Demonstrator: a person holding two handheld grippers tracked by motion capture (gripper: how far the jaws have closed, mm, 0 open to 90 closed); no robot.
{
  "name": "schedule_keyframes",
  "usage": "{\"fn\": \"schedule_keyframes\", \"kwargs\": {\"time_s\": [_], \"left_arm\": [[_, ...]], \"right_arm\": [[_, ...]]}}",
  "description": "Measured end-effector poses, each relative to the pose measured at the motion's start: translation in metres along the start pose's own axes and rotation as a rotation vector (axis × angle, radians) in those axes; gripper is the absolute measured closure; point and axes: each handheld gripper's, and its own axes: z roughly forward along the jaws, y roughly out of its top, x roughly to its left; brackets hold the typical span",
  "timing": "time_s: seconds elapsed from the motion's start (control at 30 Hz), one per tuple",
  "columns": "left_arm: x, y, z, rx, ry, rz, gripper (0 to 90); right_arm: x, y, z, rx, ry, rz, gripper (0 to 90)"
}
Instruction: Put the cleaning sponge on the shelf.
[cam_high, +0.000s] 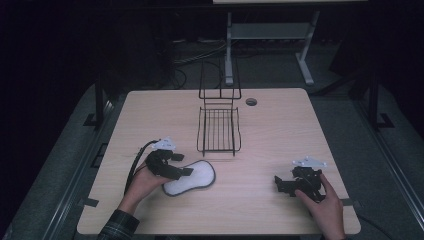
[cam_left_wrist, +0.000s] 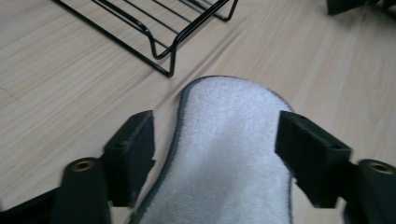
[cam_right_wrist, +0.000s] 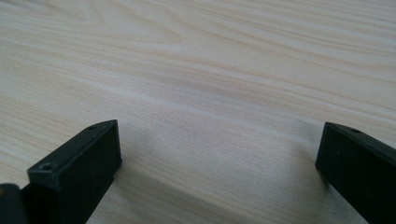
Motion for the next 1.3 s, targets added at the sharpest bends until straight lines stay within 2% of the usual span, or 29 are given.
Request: {"fn": "schedule_keyframes", "kwargs": {"time_s": [0.17, 0.37, 0.43, 0.97, 1.3], "left_arm": [[0.005, -0.004, 0.006, 0.015, -0.003, 0.008, 15.7], [0.009, -0.009, 0.010, 0.031, -0.012, 0.001, 14.4], [0.009, -0.009, 0.011, 0.043, -0.015, 0.011, 14.4], [-0.004, -0.017, 0.016, 0.115, -0.044, 0.032, 14.2], [-0.009, -0.015, 0.020, 0.119, -0.050, 0.042, 13.6]], "right_arm": [[0.000, 0.000, 0.000, 0.000, 0.000, 0.001, 0.0], [0.000, 0.000, 0.000, 0.000, 0.000, 0.000, 0.0], [0.000, 0.000, 0.000, 0.000, 0.000, 0.001, 0.0], [0.000, 0.000, 0.000, 0.000, 0.000, 0.000, 0.0], [0.000, 0.000, 0.000, 0.000, 0.000, 0.000, 0.0]]}}
